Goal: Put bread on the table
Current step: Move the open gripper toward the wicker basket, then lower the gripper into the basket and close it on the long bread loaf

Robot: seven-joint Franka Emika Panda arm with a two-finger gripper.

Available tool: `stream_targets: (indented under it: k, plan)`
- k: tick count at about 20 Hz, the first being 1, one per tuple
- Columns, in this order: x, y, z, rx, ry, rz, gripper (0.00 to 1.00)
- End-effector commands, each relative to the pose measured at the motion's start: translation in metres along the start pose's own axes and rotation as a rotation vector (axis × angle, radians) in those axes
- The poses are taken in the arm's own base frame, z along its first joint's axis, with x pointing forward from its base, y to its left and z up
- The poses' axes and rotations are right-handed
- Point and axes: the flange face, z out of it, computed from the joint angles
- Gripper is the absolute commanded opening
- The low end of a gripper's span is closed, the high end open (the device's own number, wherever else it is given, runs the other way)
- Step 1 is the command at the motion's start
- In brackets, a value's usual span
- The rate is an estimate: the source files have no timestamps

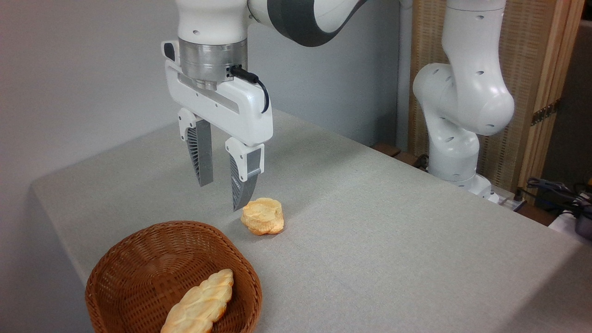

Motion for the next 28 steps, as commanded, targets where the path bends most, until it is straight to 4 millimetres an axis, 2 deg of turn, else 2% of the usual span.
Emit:
stream_targets:
  k: [1, 10, 15, 17, 22, 26, 28]
  plan:
    - [0.002, 0.007, -0.003, -0.036, -0.019, -0.005, 1.0]
    - [0.004, 0.004, 0.002, -0.024, -0.016, -0.001, 1.0]
    - [0.012, -0.009, 0.004, 0.039, 0.055, -0.012, 1.0]
    - [0.014, -0.013, 0.011, 0.048, 0.057, -0.016, 1.0]
    - [0.014, -0.044, 0.053, 0.079, 0.047, -0.076, 1.0]
    - [-0.003, -0.071, 0.074, 0.079, 0.017, -0.154, 1.0]
    - [-0.004, -0.083, 0.084, 0.094, 0.037, -0.188, 1.0]
